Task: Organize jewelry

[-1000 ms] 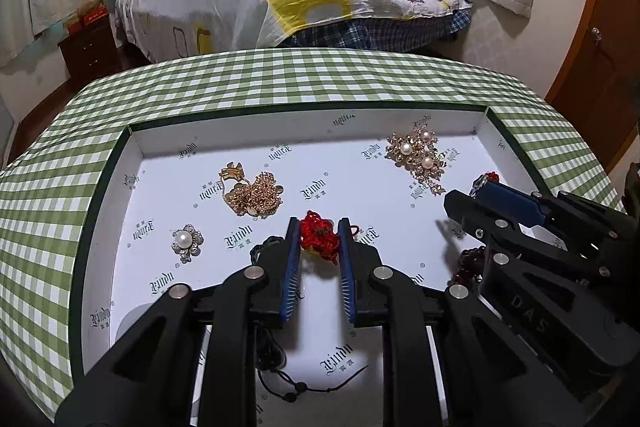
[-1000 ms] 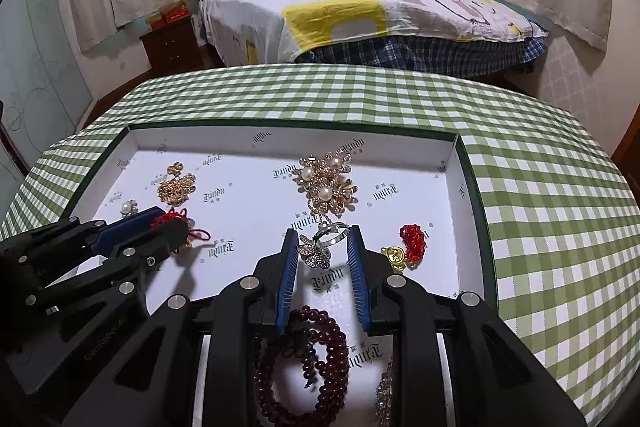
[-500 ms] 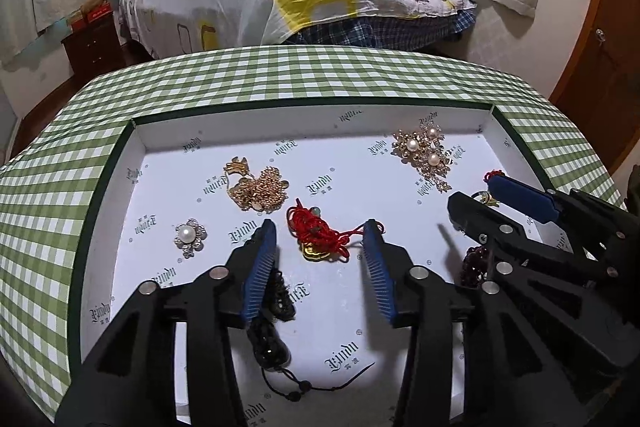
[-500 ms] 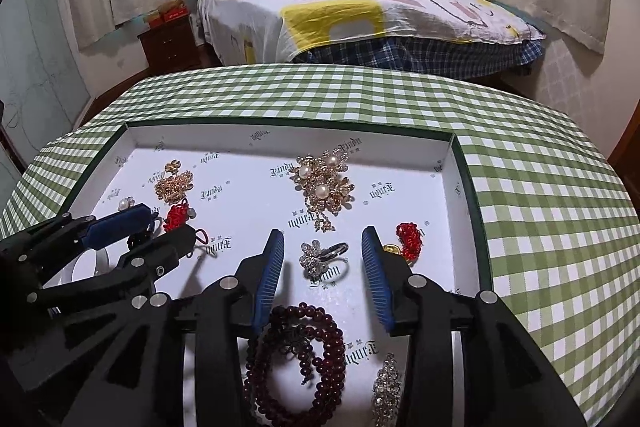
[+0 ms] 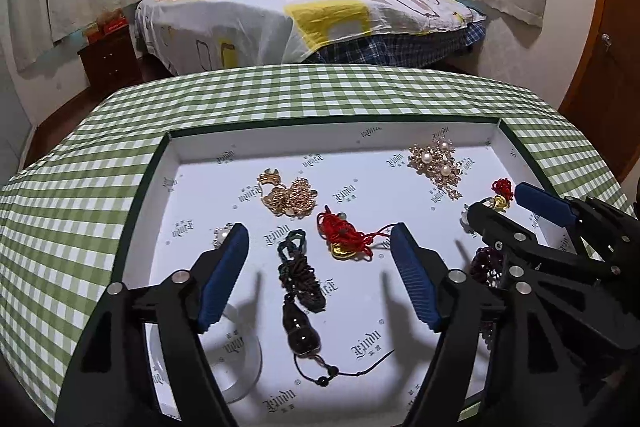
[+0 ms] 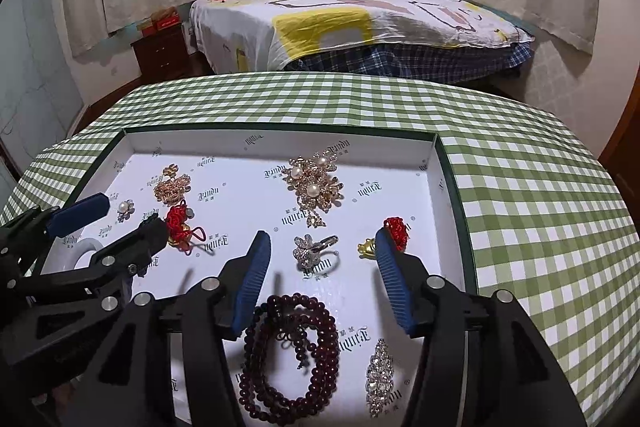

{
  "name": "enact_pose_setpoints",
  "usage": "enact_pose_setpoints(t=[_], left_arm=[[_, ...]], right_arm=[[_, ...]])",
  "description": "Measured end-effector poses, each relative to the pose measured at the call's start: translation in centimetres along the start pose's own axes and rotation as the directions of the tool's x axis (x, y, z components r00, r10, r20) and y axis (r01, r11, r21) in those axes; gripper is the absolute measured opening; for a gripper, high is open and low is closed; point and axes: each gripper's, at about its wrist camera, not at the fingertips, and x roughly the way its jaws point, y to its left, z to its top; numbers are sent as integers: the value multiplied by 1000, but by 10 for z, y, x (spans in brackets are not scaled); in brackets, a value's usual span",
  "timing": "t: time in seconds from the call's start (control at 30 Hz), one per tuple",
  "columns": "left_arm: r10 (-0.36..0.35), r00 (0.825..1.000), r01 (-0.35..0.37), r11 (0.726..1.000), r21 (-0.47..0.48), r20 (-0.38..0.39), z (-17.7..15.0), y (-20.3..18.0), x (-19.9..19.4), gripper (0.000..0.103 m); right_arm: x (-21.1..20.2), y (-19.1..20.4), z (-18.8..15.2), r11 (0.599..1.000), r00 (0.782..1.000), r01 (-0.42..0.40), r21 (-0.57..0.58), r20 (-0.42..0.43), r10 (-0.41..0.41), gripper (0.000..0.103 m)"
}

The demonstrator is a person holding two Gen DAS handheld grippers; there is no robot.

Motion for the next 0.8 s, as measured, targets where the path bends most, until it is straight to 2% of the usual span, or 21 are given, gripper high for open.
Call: enact_pose_setpoints(t=[0.17,0.37,0.47,0.8], left_arm=[[36,999,-37,999,8,19,1,4,-5,81],[47,998,-47,999,1,33,0,6,-13,88],[33,998,-32,999,-8,48,-2,7,-23,88],[85,988,-80,996,-45,131,-15,12,-99,92]], right_arm=[[-4,-2,-1,1000,1000,12,7,9,-12,62],[-10,-3,-3,1000,999,25,14,22,-25,67],[-18,-3,-5,999,999,30,21,32,-31,67],[-83,6,-18,998,995,14,58,98,-20,72]])
